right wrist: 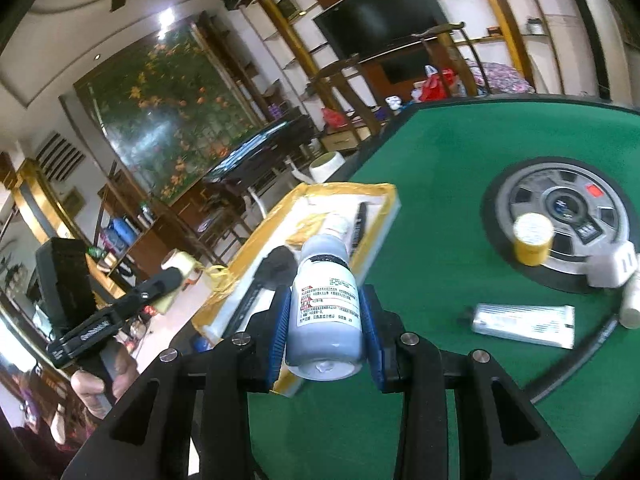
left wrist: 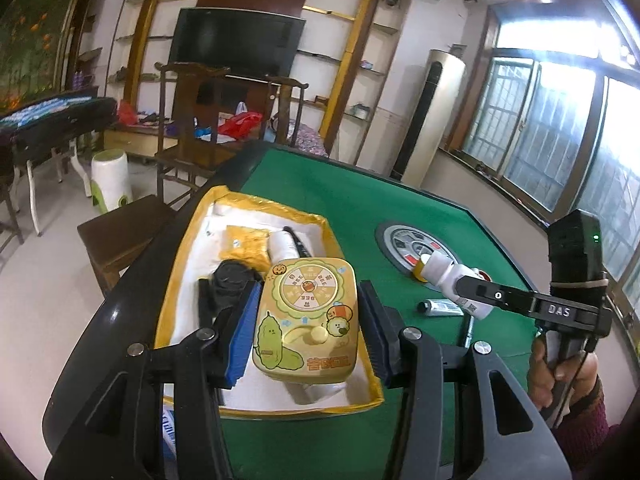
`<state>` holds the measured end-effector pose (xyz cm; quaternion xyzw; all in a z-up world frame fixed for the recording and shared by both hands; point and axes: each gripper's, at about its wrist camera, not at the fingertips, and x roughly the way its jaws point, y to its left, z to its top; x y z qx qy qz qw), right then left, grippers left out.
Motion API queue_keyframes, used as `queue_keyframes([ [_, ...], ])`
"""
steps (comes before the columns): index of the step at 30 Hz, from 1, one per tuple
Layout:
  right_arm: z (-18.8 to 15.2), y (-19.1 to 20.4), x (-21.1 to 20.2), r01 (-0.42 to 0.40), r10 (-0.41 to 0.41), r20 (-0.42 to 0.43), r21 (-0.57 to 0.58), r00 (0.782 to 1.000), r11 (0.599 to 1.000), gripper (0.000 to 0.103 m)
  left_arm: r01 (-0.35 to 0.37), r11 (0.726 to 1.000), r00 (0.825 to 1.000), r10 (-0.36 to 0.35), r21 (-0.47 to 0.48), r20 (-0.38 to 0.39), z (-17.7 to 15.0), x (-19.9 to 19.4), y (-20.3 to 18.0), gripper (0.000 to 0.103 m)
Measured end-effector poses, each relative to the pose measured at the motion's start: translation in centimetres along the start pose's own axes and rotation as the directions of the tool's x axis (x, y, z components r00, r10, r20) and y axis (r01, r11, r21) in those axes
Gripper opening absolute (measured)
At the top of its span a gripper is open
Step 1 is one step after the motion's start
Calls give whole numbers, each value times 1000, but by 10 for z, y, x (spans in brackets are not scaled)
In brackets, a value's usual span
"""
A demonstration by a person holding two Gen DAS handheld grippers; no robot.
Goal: Organize rigid objects
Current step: 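Carry the keychain tag and white bottle toward the white tray with both grippers, then lower the keychain tag and white bottle into the tray with both grippers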
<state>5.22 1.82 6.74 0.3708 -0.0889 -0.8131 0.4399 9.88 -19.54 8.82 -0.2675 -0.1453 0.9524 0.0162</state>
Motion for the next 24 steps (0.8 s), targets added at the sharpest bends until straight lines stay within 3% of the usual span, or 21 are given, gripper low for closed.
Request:
queue_keyframes([
  [12, 1, 39, 64, -3, 0, -72, -38, 997, 999, 31, -28, 999, 999, 27, -38, -28, -7, 23, 26, 46],
  [17, 0, 48, 82, 60, -65, -66, -72, 996, 996, 31, -47, 999, 998, 46, -12, -41, -15, 27, 21, 46],
  [24, -1, 42, 95, 103, -105, -81, -34, 991, 994, 31, -40, 999, 997, 40, -4, -71, -26, 33, 22, 47],
])
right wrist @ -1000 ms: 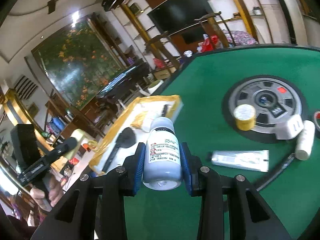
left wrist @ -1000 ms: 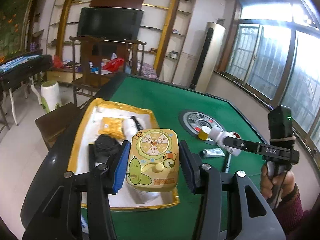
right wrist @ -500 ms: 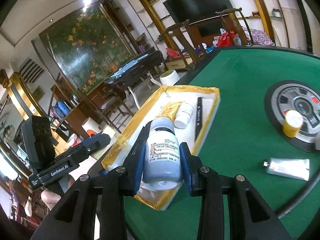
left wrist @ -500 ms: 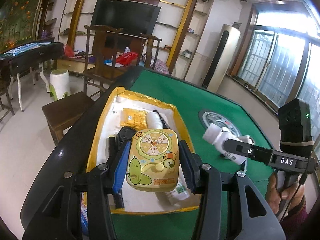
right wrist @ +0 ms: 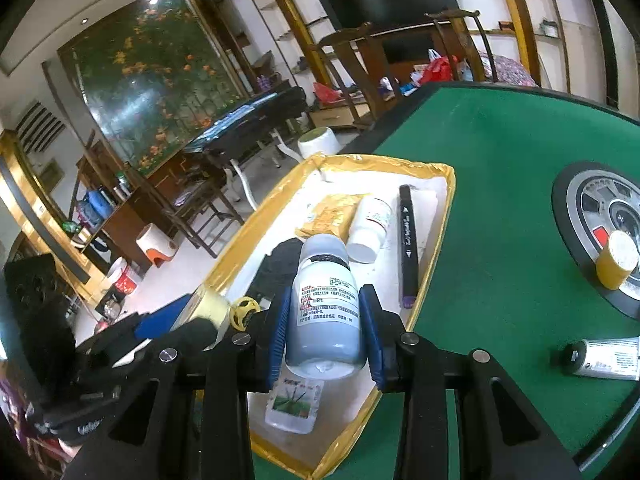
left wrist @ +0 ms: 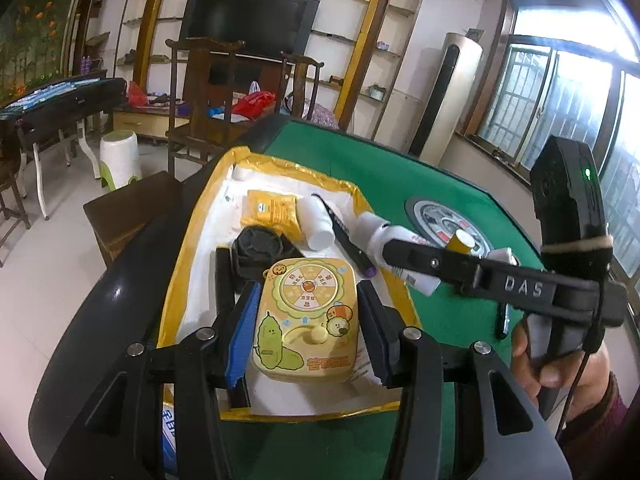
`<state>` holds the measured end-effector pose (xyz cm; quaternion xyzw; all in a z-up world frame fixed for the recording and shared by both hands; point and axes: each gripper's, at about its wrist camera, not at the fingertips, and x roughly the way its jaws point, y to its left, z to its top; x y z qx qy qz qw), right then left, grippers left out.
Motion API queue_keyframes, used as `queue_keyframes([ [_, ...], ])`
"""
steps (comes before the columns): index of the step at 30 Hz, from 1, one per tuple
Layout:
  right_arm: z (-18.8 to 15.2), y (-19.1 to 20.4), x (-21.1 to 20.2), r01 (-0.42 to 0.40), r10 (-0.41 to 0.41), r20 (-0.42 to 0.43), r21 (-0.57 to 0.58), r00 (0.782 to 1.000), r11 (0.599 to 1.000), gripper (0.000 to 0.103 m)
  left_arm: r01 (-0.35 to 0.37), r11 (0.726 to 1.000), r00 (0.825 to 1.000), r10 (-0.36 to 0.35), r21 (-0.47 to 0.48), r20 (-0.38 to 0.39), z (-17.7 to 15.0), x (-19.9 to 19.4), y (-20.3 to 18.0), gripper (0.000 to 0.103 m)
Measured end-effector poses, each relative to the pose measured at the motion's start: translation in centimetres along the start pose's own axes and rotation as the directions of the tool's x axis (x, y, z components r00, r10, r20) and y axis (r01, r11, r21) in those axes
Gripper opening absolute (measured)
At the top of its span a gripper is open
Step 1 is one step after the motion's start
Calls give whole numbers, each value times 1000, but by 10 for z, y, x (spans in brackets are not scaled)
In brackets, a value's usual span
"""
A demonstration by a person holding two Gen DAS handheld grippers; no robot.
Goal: Organize rigid objects
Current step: 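Lower the keychain tag and white bottle into the tray with both grippers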
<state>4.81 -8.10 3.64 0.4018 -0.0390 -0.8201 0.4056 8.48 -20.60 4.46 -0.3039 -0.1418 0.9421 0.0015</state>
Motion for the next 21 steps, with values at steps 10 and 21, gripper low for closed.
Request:
queue_keyframes([
  [10, 2, 4, 6, 51, -51, -8, -20, 999, 999, 31, 2, 1000, 999, -1, 9, -36, -8, 11, -2, 47],
  [21, -4, 8, 28, 64, -64, -39, -14, 997, 998, 31, -36, 999, 998, 36, -6, -57, -11, 24, 1, 47],
])
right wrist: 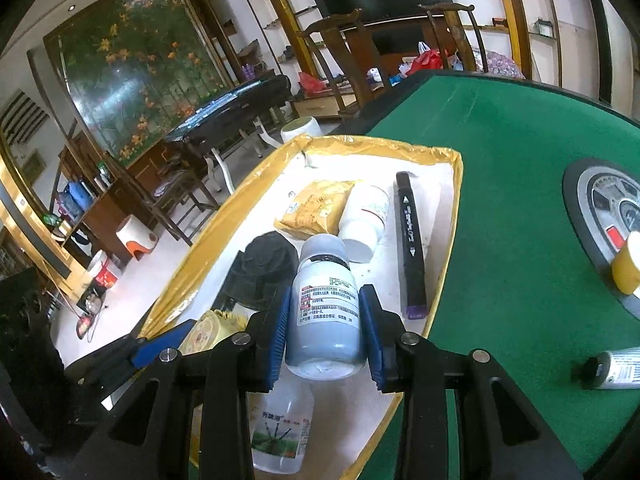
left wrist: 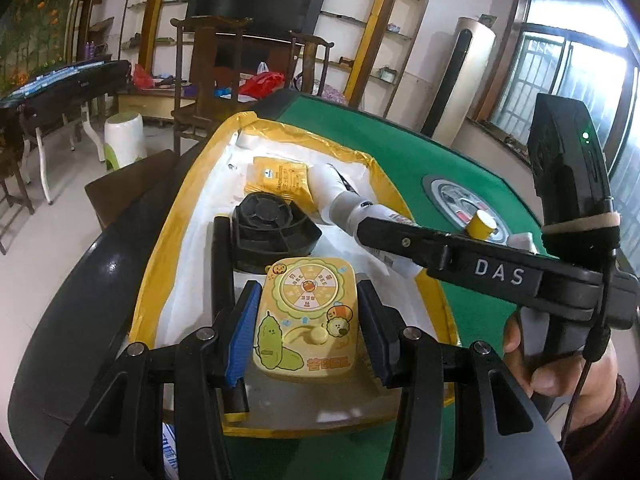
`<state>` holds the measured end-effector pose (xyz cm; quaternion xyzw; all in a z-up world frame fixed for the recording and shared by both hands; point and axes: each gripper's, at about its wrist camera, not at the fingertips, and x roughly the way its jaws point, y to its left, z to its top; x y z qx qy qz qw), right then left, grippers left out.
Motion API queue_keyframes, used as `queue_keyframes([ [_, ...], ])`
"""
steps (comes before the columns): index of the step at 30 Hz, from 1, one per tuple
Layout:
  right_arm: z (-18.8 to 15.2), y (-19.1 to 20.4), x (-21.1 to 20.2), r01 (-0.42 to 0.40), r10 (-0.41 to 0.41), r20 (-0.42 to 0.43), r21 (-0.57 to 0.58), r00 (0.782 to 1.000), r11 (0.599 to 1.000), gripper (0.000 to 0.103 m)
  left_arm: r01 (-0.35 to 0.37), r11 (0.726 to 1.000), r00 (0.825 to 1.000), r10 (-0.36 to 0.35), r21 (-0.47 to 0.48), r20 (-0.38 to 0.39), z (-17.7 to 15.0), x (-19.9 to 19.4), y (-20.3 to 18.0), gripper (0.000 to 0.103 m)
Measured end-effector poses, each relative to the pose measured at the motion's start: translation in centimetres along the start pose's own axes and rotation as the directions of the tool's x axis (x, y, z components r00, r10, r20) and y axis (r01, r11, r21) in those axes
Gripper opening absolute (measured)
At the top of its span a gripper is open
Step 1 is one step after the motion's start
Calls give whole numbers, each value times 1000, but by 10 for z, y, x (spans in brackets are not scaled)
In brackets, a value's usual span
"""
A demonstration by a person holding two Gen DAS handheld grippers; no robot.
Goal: Organize rigid objects
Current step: 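Lower the keychain tag and white bottle into the tray with both grippers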
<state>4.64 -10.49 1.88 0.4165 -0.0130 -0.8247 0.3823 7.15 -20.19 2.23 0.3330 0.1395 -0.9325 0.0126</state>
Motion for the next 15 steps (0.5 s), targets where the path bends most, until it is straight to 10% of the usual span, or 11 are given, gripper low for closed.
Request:
queue_keyframes([
  [15, -6, -2, 5, 15, -15, -5, -26, 1000, 1000, 31, -42, 999, 996, 40, -24, -86, 1, 16, 5, 47],
])
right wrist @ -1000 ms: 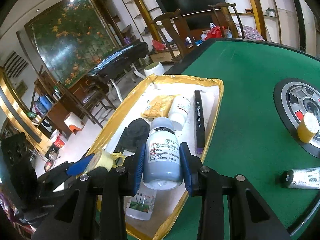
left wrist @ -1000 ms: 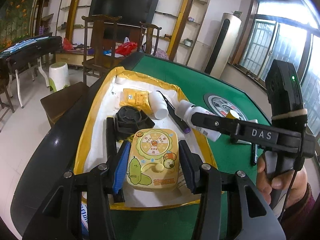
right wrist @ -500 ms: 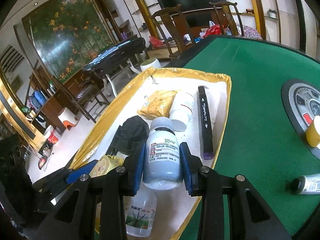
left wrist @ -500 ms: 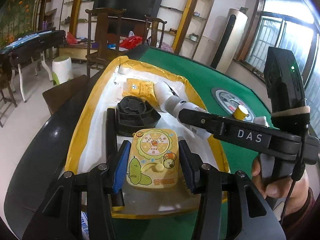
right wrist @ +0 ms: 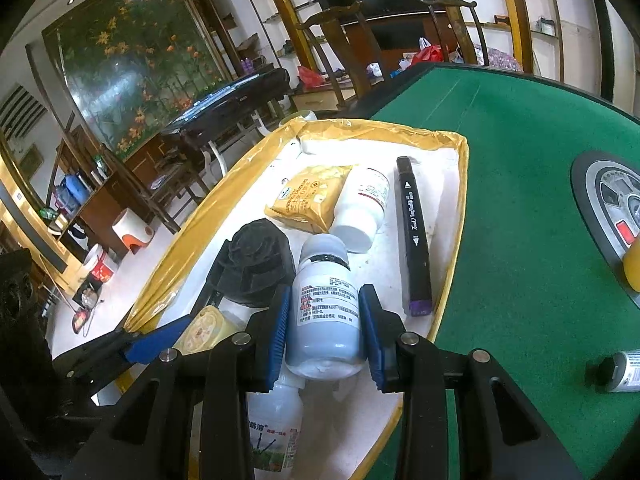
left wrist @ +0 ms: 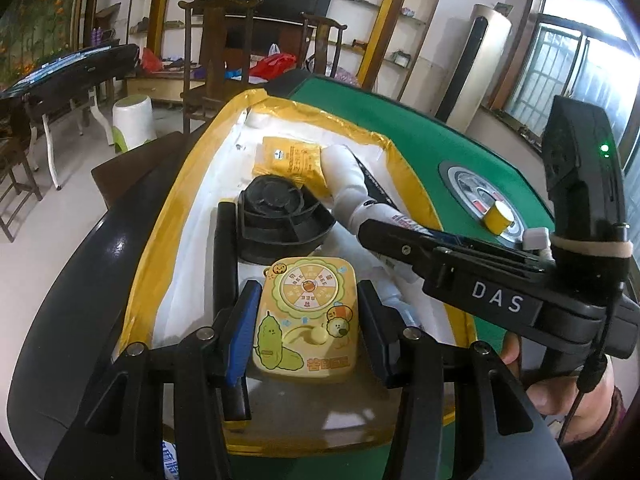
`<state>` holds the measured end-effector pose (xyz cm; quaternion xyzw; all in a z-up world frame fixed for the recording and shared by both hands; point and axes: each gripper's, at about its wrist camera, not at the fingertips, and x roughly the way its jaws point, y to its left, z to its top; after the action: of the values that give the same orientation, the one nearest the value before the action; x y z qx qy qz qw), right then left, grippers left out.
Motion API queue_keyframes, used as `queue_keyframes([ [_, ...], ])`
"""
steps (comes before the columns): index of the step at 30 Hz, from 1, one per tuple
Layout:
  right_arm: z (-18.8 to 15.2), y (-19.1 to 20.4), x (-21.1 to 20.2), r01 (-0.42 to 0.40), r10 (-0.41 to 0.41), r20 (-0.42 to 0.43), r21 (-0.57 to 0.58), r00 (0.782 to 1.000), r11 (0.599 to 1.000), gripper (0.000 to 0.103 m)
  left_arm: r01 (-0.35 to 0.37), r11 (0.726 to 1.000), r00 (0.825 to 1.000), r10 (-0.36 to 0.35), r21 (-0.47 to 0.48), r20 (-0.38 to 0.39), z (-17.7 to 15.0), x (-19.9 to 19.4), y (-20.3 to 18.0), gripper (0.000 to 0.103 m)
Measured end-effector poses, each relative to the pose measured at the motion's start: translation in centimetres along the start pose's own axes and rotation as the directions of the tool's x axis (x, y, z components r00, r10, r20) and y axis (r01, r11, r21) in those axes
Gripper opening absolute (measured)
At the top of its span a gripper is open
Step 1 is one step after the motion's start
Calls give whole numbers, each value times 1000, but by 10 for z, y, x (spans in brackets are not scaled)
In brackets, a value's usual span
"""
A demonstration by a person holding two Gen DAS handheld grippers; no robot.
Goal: Organize rigid objects
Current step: 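Lower the keychain tag and white bottle into the tray with both grippers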
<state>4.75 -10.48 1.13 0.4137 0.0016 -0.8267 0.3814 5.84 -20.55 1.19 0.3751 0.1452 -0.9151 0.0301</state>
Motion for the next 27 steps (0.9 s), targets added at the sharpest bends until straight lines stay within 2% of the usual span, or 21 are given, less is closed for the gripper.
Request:
queue_keyframes([
  [14, -2, 7, 2, 29, -29, 1, -49, 1000, 998, 31, -34, 999, 999, 34, 14, -24, 0, 5, -2, 47],
  [27, -1, 9, 1, 36, -36, -3, -57, 999, 998, 31, -32, 999, 999, 33, 15, -21, 0, 5, -2, 47],
])
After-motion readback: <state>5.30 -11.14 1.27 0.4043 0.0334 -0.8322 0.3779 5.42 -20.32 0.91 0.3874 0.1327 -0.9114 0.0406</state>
